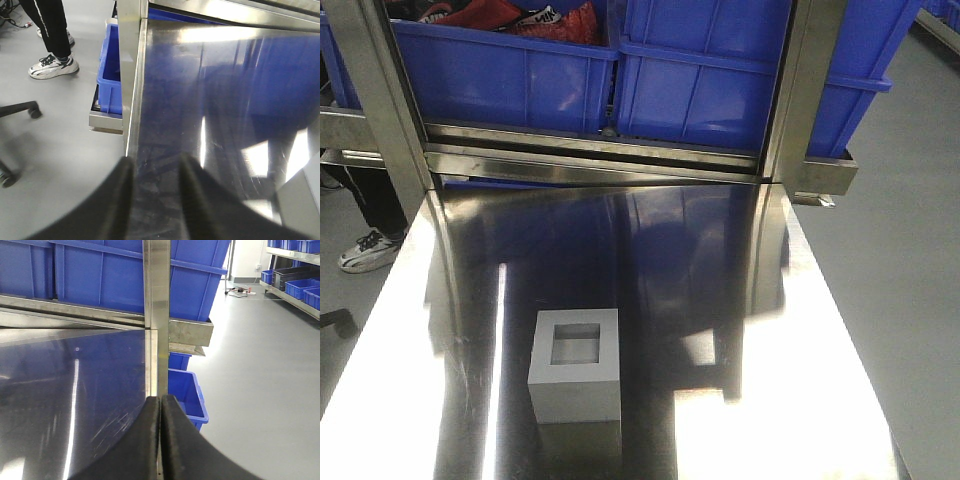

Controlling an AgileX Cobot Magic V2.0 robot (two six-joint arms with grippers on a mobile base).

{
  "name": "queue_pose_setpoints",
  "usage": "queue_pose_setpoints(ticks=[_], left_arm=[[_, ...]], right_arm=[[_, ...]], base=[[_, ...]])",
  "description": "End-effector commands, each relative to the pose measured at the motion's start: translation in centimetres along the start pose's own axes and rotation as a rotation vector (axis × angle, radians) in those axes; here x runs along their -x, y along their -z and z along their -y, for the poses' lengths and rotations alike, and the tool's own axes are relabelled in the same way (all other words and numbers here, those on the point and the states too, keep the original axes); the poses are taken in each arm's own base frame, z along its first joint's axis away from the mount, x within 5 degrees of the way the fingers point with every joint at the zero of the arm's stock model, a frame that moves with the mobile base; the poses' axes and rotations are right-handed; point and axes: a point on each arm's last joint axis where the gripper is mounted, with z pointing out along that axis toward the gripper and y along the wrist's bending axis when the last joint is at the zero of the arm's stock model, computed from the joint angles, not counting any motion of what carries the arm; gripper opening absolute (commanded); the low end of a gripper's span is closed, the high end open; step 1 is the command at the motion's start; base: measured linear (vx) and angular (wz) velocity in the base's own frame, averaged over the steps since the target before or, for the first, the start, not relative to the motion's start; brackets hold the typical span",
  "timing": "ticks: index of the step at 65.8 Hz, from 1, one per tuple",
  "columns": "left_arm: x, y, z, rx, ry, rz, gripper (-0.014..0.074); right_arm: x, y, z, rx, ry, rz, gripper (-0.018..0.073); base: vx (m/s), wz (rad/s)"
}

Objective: Sort gray base to blue bin

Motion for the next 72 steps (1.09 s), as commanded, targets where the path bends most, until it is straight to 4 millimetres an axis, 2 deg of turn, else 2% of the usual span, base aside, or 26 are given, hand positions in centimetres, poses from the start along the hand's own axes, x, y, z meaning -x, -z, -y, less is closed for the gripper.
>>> queue_pose_setpoints(ticks=[1,7,20,27,37,50,57,65,72], left_arm=[[1.5,0.3,0.3,-0.020,0.012,0.084,0.0375],[1.7,0.3,0.3,-0.023,0.012,0.098,0.0413],[1.7,0.3,0.4,-0.027,0.018,0.110,0.0412],[2.0,0.4,0.6,-0.054,0.076,0.132,0.0412],[3.9,1.3,1.3,-0.122,0.163,0.182,0.0412],[7.7,2.3,4.1,-0.293,0.073,0.176,0.0412],[9.7,2.1,5.8,-0.405,0.120,0.162,0.0412],[10.6,0.6,7.7,-0.483,0.085,0.097,0.0412],[10.4,-1.8,9.7,-0.534,0.007,-0.030,0.0412]], right_arm=[[0.2,0.0,0.0,-0.003,0.011,0.072,-0.0009],[0.2,0.0,0.0,-0.003,0.011,0.072,-0.0009],[0.2,0.0,0.0,-0.003,0.011,0.072,-0.0009],[0.2,0.0,0.0,-0.003,0.011,0.072,-0.0009],[0.2,0.0,0.0,-0.003,0.011,0.072,-0.0009],[0.2,0.0,0.0,-0.003,0.011,0.072,-0.0009],[0.2,0.0,0.0,-0.003,0.011,0.072,-0.0009],[0.2,0.0,0.0,-0.003,0.011,0.072,-0.0009],[0.2,0.0,0.0,-0.003,0.011,0.072,-0.0009]], base=[[0.00,0.00],[0.00,0.00],[0.00,0.00],[0.00,0.00],[0.00,0.00],[0.00,0.00],[0.00,0.00],[0.00,0.00],[0.00,0.00]])
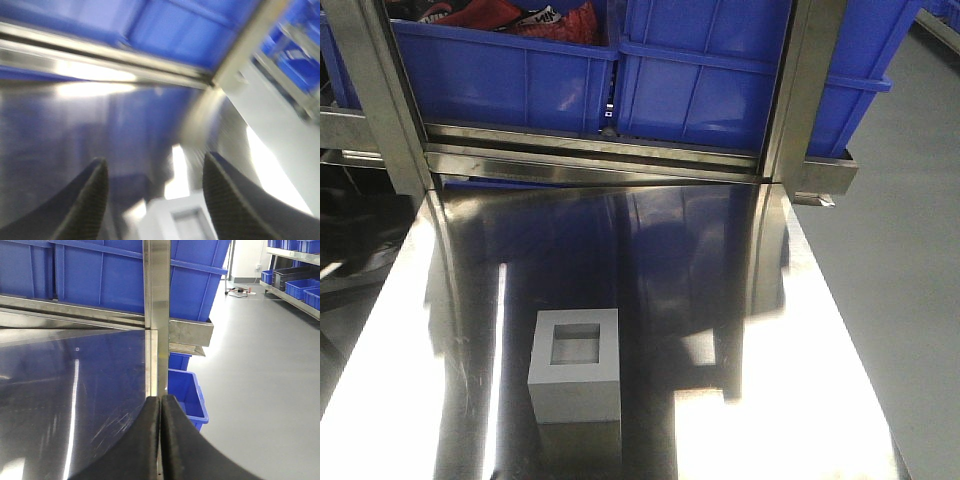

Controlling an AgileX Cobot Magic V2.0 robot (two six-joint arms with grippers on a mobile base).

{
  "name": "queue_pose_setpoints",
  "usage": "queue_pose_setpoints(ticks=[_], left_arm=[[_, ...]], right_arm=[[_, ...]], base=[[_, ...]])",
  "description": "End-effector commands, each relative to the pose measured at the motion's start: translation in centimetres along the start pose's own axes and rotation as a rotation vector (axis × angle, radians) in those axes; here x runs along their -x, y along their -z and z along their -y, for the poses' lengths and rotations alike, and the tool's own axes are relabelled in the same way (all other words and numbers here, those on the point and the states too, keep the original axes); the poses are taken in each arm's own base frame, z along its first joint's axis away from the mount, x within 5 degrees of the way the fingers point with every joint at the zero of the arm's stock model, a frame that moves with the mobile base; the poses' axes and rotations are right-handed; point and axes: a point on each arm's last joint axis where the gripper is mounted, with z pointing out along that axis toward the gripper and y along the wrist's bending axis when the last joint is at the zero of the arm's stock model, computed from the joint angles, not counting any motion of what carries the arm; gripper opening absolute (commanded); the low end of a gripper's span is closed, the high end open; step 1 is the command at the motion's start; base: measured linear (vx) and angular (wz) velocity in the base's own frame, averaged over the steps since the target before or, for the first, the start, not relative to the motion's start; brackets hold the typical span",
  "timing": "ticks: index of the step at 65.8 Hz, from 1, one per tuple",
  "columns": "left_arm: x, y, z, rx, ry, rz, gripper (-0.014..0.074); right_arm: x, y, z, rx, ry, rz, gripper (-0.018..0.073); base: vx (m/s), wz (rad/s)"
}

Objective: Sort gray base to blue bin
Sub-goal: 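Lower the left gripper onto the gray square frame block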

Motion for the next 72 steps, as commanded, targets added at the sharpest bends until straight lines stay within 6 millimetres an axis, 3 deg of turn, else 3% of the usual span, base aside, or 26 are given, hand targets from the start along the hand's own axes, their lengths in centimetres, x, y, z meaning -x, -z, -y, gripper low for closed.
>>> queue_pose_setpoints(ticks=[1,19,30,52,72], left_arm=[[1.0,-2.1,1.2,-0.061,-0.022,-0.045,0.0412],[-0.2,-9.1,3.4,-0.115,-0.105,-0.253,0.0412],[-1.5,-11.9,4.2,-0.088,-0.153,-0.328,0.0412],[-2.6,-12.6,3.6,0.083,-0.178,-0.386,0.0412],[-3.2,-12.9,4.2,0.083,-0.130,-0.411,0.0412]], right_arm=[[0.2,0.0,0.0,-0.003,0.011,0.072,-0.0009],[0.2,0.0,0.0,-0.003,0.011,0.072,-0.0009],[0.2,0.0,0.0,-0.003,0.011,0.072,-0.0009],[0.2,0.0,0.0,-0.003,0.011,0.072,-0.0009],[0.2,0.0,0.0,-0.003,0.011,0.072,-0.0009]], base=[[0.00,0.00],[0.00,0.00],[0.00,0.00],[0.00,0.00],[0.00,0.00]])
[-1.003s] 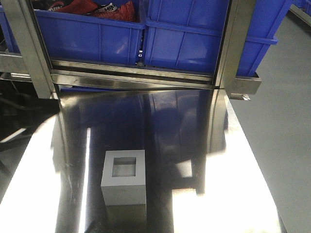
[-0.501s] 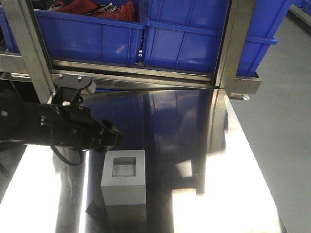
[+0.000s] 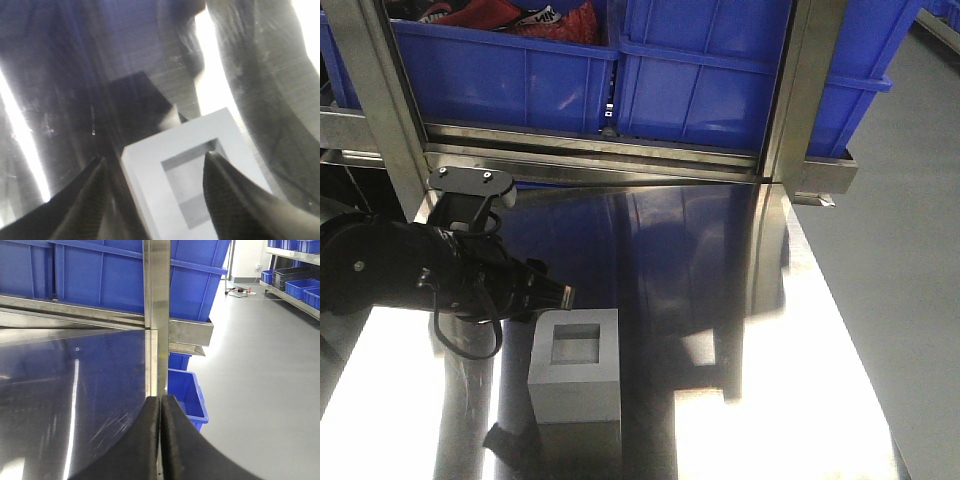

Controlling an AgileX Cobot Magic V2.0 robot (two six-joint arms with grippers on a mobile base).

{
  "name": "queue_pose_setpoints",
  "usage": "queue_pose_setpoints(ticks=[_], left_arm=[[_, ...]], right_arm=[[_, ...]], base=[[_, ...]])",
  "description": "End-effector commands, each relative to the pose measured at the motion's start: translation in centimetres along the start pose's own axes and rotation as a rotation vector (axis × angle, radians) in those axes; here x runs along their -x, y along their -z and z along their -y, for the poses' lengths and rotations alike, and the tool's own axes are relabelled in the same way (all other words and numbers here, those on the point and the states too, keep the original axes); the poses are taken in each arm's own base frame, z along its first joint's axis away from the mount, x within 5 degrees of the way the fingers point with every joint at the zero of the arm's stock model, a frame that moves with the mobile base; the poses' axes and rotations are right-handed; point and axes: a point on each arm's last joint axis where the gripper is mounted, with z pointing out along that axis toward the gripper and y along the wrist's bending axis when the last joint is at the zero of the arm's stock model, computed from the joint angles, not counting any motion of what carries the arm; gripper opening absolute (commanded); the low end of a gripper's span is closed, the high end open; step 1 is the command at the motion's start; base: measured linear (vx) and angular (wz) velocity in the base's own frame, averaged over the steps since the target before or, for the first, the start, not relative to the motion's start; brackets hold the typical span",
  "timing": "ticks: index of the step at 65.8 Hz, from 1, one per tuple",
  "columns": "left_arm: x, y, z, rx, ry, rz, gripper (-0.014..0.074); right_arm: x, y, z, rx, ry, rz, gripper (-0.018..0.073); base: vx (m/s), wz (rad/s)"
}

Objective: Sort gray base to blue bin
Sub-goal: 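Lower the left gripper onto the gray square frame block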

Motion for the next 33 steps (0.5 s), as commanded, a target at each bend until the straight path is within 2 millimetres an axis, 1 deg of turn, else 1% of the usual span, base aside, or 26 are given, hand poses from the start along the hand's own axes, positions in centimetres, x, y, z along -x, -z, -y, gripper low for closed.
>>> queue_pose_setpoints(ticks=[1,18,33], left_arm=[[1.2,1.1,0.6,-0.027,0.020,0.077,0.0412],[0.4,-1.5,0.3,0.003,0.045,-0.034,0.0412],[-0.2,-2.8,0.7,0.005,0.056,-0.085,0.0412]], right_arm=[[0.2,0.0,0.0,-0.003,0.011,0.072,-0.0009],[0.2,0.0,0.0,-0.003,0.011,0.072,-0.0009],[0.2,0.0,0.0,-0.003,0.011,0.072,-0.0009]], base=[[0.00,0.00],[0.00,0.00],[0.00,0.00]])
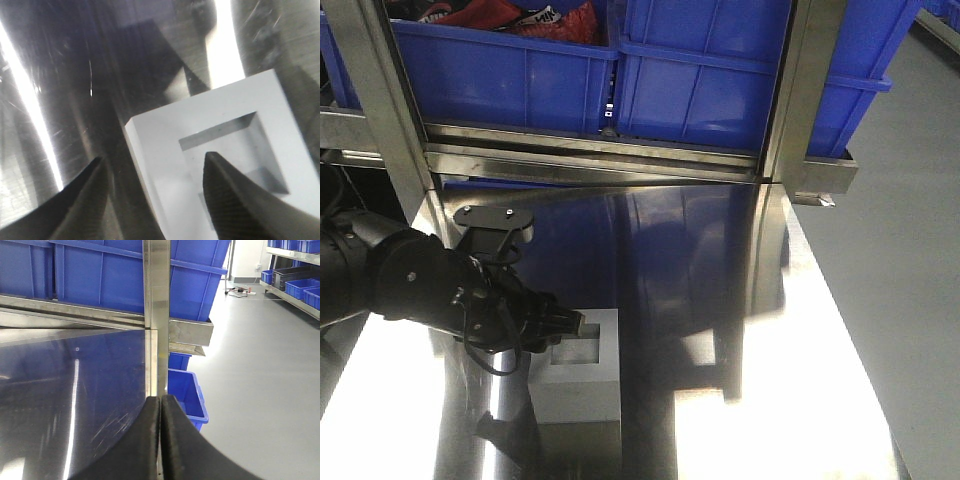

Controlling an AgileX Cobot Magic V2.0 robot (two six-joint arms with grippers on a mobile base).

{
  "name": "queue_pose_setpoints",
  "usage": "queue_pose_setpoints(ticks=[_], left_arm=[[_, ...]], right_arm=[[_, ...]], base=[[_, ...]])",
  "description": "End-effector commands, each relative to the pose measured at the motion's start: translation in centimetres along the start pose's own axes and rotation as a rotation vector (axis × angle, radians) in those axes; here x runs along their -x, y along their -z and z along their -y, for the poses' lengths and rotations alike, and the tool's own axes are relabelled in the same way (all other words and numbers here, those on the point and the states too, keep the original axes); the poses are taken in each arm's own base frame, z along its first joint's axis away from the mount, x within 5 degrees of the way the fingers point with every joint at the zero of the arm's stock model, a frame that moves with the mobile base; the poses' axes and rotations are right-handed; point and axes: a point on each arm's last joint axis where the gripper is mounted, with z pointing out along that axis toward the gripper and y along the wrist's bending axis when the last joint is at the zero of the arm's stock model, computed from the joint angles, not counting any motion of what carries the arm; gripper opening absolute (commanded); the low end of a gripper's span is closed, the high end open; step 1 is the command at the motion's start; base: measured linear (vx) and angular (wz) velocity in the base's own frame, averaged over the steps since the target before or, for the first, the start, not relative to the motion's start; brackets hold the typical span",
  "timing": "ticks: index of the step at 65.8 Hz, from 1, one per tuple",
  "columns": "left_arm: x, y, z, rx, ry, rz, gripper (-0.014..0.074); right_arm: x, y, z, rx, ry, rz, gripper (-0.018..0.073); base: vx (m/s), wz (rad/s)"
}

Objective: Sort gray base to blue bin
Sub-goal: 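Lower the left gripper onto the gray square frame block, then close the left gripper on the block's side wall and lift it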

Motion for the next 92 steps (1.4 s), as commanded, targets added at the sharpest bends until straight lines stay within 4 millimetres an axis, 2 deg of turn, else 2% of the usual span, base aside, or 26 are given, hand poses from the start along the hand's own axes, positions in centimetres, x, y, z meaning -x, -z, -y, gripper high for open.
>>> queue_pose_setpoints(ticks=[1,15,21,27,39,55,64,74,84,92], left_arm=[[0.9,1.2,1.1,-0.042,0.005,0.069,0.0412],[0.7,0.2,1.4,-0.037,-0.005,0.039,0.0408],[0.6,0.0,1.3,-0.027,-0.012,0.025,0.0368],[0.4,-0.2,1.2,-0.016,-0.021,0.008,0.0271],[0.4,-0.2,1.2,-0.015,-0.035,0.008,-0.0009],[0.7,0.5,1.3,-0.027,-0.076,0.049,-0.0006],[1.3,2.8,1.6,-0.059,-0.079,0.155,-0.0006],[1.7,6.6,1.9,-0.101,-0.092,0.292,-0.0006],[0.7,10.3,1.5,-0.130,-0.148,0.455,-0.0006],[-1.4,12.6,0.6,-0.135,-0.188,0.579,-0.0006]], right_arm=[[0.2,0.0,0.0,-0.003,0.011,0.072,-0.0009],[0.2,0.0,0.0,-0.003,0.011,0.072,-0.0009],[0.2,0.0,0.0,-0.003,0.011,0.072,-0.0009],[0.2,0.0,0.0,-0.003,0.011,0.072,-0.0009],[0.2,0.0,0.0,-0.003,0.011,0.072,-0.0009],[0.2,0.0,0.0,-0.003,0.011,0.072,-0.0009],[0.2,0.0,0.0,-0.003,0.011,0.072,-0.0009],[0.2,0.0,0.0,-0.003,0.011,0.072,-0.0009],[0.2,0.0,0.0,-0.003,0.011,0.072,-0.0009],[0.2,0.0,0.0,-0.003,0.011,0.072,-0.0009]], base=[[0.00,0.00],[0.00,0.00],[0.00,0.00],[0.00,0.00],[0.00,0.00],[0.00,0.00],[0.00,0.00],[0.00,0.00],[0.00,0.00],[0.00,0.00]])
